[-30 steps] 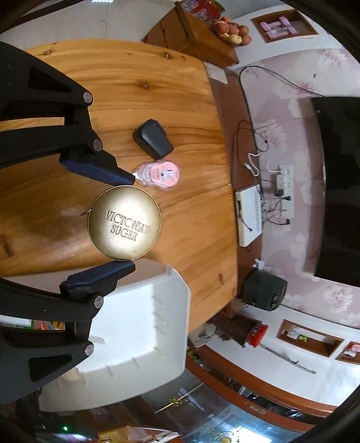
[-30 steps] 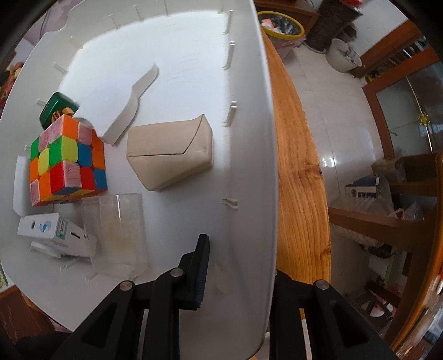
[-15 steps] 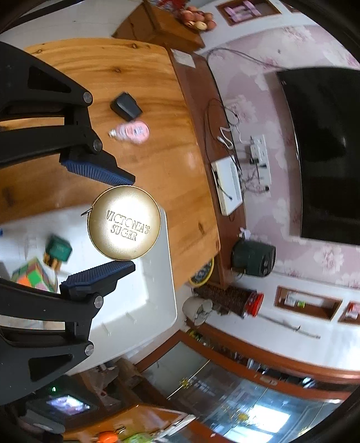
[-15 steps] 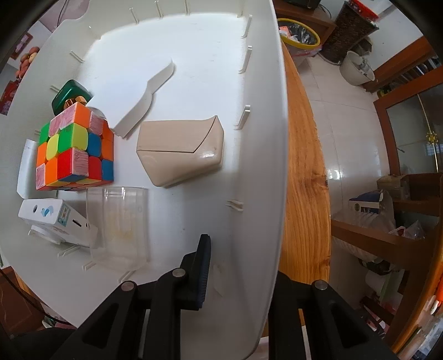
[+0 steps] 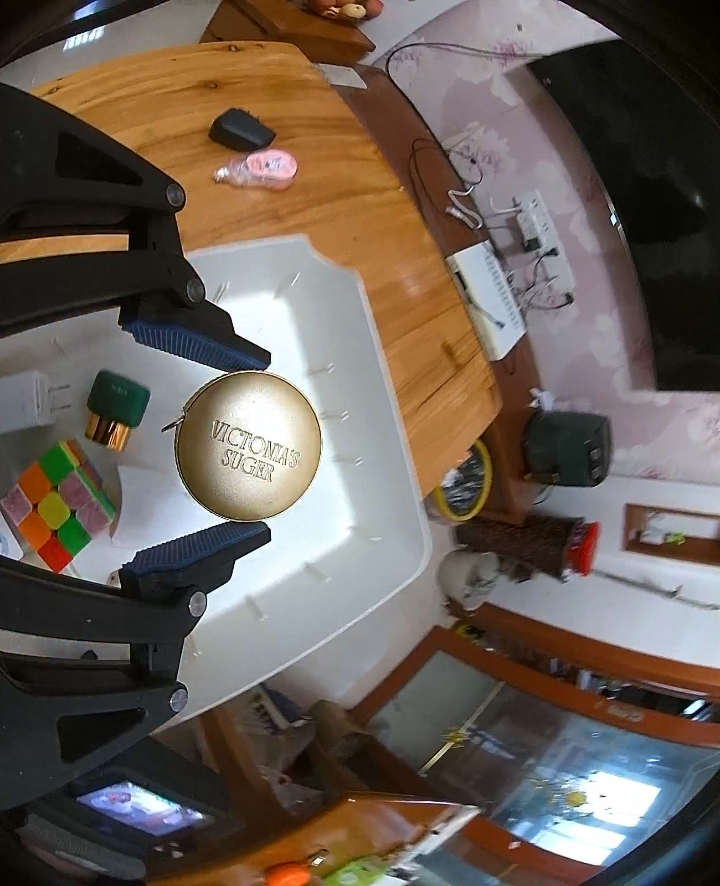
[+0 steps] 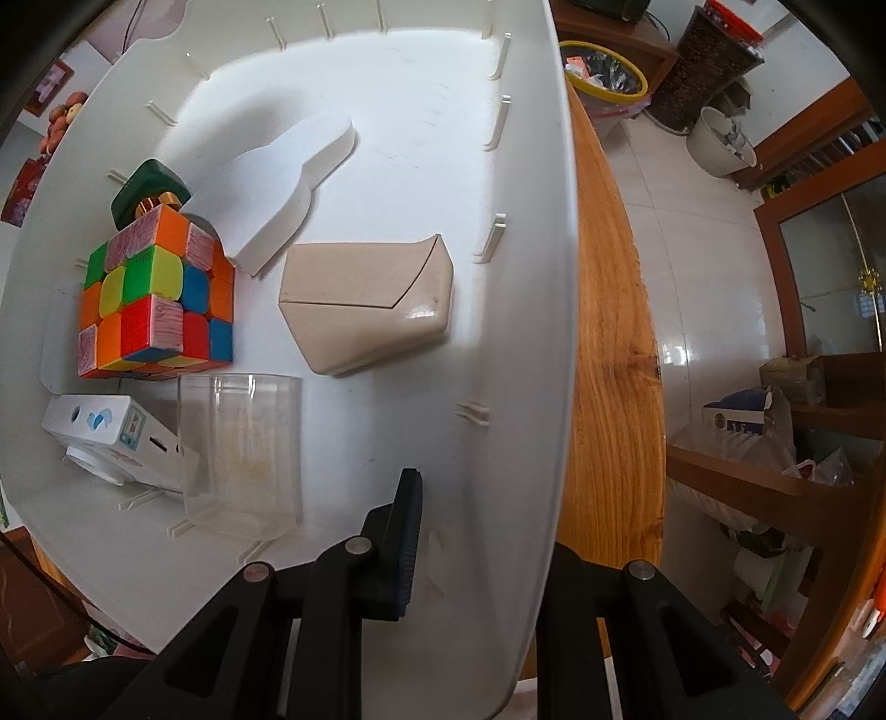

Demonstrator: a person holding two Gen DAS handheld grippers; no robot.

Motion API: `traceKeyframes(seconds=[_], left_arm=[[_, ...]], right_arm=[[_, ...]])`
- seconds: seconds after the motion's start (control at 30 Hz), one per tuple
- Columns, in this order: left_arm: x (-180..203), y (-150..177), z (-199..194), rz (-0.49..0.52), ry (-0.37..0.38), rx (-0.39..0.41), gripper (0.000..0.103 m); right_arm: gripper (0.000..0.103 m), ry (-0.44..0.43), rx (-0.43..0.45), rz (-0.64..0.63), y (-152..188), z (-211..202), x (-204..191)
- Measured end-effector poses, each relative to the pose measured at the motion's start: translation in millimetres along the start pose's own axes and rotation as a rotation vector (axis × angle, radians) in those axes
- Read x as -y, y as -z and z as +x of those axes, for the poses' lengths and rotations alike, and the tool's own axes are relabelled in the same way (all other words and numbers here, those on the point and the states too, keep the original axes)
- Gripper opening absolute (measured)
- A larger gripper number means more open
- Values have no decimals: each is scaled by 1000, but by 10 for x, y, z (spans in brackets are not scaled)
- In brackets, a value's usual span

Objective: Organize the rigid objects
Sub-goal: 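Carry the gold compact into the tray and open the left gripper, then move the left tool back toward the black charger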

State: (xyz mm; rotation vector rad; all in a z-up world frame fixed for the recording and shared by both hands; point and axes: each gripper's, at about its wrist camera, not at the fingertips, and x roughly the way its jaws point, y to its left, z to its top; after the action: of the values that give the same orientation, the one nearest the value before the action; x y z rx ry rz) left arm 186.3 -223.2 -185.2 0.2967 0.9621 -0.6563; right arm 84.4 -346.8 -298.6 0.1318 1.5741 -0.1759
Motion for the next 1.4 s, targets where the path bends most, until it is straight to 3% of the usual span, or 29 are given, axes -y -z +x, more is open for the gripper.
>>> traceKeyframes(seconds=[0.3, 0.53, 0.63, 0.67, 1.03, 1.4], left_arm=[[166, 108, 362, 12, -57, -160, 60], [85, 181, 371, -39, -89, -202, 61], [40, 197, 317, -54, -117, -190, 77], [25, 208, 278, -59, -109, -182, 78], [-283, 158, -40, -75, -70, -123, 78], [-948, 69, -306, -108, -164, -71, 78]], right_arm=[[20, -3, 4, -1, 4, -3, 1], [20, -4, 6, -1, 7, -2, -3], [21, -1, 4, -1, 9, 1, -5], [21, 1, 4, 0, 10, 0, -7], [22, 14, 2, 11, -2, -12, -42], [23, 20, -9, 38, -37, -5, -11]])
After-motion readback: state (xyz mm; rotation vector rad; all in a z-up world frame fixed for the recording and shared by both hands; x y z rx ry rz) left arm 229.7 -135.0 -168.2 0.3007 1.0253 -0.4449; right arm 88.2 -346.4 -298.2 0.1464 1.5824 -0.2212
